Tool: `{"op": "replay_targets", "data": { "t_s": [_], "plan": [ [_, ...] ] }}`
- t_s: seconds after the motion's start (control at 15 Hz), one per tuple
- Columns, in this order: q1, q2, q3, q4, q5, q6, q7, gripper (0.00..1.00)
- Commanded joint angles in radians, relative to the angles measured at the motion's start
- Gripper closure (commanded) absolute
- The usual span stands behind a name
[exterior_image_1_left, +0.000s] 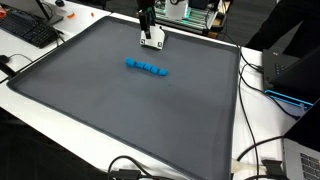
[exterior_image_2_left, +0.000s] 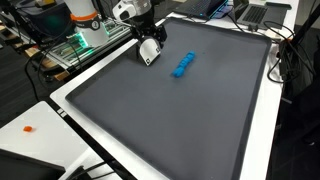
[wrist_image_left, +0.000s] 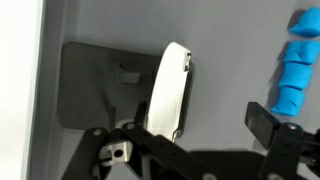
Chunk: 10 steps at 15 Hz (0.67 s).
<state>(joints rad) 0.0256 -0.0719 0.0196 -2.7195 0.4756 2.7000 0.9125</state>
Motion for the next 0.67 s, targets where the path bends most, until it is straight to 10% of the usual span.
{"op": "replay_targets", "data": {
  "t_s": [0.0, 0.6],
  "plan": [
    [-0.023, -0.083, 0.005, -0.016, -0.119, -0.068, 0.053, 0.0],
    [-0.06, -0.215, 0.039, 0.043, -0.368, -0.28, 0.056, 0.0]
  ]
}}
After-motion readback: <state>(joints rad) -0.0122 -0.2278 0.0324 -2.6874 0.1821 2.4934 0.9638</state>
